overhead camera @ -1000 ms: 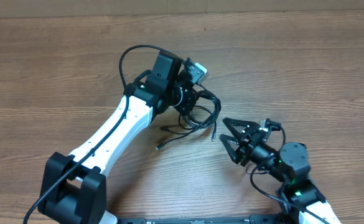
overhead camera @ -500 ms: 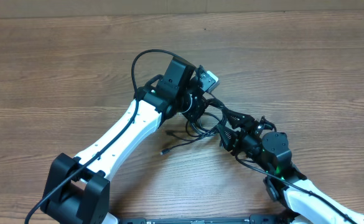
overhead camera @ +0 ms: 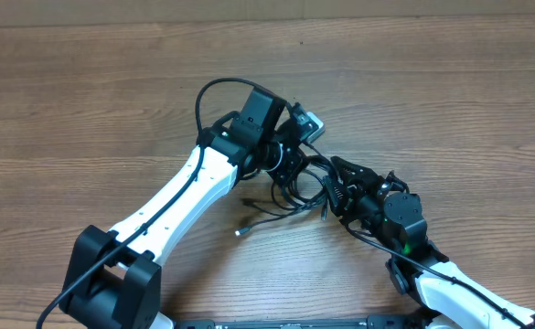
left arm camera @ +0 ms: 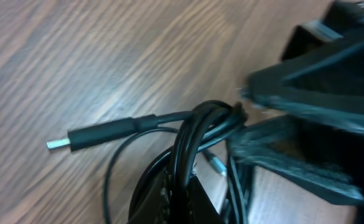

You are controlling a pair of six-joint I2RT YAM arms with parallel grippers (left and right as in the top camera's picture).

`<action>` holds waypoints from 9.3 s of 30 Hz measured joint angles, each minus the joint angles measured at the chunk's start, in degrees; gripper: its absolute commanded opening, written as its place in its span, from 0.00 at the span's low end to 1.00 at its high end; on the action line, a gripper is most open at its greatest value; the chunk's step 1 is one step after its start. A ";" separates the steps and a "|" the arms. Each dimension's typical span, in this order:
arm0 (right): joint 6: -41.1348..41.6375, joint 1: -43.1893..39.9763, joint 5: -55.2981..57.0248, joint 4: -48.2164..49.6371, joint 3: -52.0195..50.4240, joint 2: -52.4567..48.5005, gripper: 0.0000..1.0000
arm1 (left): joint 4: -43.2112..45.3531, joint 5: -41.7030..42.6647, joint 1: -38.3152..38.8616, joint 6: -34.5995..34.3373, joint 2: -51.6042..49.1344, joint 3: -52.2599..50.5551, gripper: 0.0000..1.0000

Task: Untangle cables

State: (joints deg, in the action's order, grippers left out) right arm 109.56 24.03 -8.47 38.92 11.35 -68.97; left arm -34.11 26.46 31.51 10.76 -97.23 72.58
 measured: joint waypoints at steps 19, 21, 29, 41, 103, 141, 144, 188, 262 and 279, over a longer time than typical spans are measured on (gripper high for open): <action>0.31 0.00 0.48 -2.10 0.37 0.02 0.04 | -2.71 10.75 -0.37 4.48 3.85 0.00 0.04; 0.35 0.00 0.46 -2.08 0.37 0.07 0.08 | -2.80 12.79 -0.48 5.62 3.85 0.00 0.04; -0.22 -0.04 0.87 -2.67 0.37 0.07 0.24 | -3.63 17.62 -0.48 7.91 3.91 0.00 0.04; -0.63 -0.04 1.49 -0.70 0.37 0.07 0.08 | -2.38 26.27 -0.46 10.51 3.91 0.00 0.04; -51.71 -1.60 10.40 -46.66 2.05 25.40 1.00 | -6.16 1.44 -5.55 3.48 0.02 0.04 0.83; -53.66 -10.16 18.40 -89.05 28.50 40.09 1.00 | -2.10 -0.28 8.61 32.39 -17.38 0.31 0.23; -53.68 -10.16 18.43 -89.07 28.50 40.09 1.00 | -2.10 0.15 8.61 32.17 -18.47 0.31 0.04; -52.37 -10.16 9.75 -84.30 27.63 9.88 1.00 | -17.84 -27.41 -7.69 -28.72 -19.28 21.57 0.24; -100.37 -10.14 -32.98 -56.78 27.39 4.68 0.62 | -26.16 12.09 -8.00 40.37 -5.20 10.99 0.04; -103.32 -10.40 -43.15 -52.65 27.12 0.46 0.04 | -26.10 14.01 -8.26 41.92 -5.20 11.06 0.04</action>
State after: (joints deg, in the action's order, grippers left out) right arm 6.24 13.63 -51.62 -13.74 38.48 -68.51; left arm -60.20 40.47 23.24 52.69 -102.43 83.64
